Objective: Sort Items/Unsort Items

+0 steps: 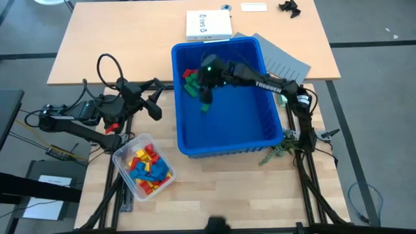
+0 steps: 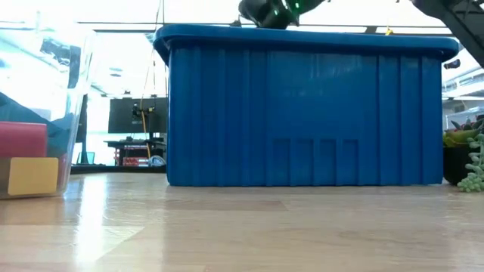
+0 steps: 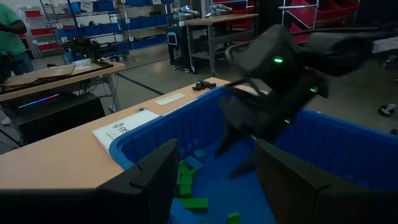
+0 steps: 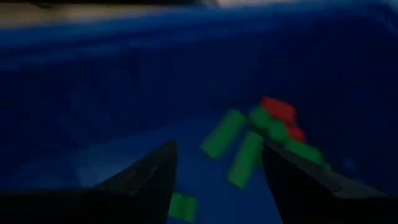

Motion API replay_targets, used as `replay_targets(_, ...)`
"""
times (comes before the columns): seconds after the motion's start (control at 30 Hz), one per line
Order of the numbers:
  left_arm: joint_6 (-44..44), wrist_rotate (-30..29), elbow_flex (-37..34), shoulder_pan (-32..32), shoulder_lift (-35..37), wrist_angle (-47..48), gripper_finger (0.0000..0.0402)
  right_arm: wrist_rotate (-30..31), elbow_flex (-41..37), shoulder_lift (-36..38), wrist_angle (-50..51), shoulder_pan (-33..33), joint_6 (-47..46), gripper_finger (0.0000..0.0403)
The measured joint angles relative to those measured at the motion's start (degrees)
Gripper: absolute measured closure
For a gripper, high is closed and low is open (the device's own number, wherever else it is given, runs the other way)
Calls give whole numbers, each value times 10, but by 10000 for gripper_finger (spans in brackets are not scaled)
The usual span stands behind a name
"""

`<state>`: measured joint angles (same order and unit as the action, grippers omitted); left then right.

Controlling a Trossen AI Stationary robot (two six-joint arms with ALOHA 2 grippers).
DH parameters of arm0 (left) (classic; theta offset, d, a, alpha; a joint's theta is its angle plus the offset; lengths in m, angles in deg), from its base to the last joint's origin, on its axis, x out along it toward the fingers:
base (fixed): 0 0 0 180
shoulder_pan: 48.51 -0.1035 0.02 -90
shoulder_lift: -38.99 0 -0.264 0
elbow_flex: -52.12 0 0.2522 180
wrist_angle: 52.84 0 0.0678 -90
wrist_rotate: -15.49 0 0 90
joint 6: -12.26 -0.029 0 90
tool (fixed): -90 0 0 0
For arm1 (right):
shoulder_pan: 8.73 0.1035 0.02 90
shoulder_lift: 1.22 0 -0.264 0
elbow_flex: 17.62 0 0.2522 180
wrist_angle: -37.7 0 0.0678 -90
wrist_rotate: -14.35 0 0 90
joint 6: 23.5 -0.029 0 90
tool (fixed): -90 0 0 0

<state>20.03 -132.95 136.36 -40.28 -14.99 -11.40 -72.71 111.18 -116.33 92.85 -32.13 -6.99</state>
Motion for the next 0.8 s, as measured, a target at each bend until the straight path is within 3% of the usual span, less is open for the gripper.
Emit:
replay_targets(0.33,0,0,0,0,0,0,183,20,-69,0,-69,-125,-113,174)
replay_targets(0.7,0,0,0,0,0,0,183,24,-234,-1,-315,-186,-220,176)
replay_targets(0.8,0,0,0,0,0,0,183,34,-264,-1,-377,-192,-240,193)
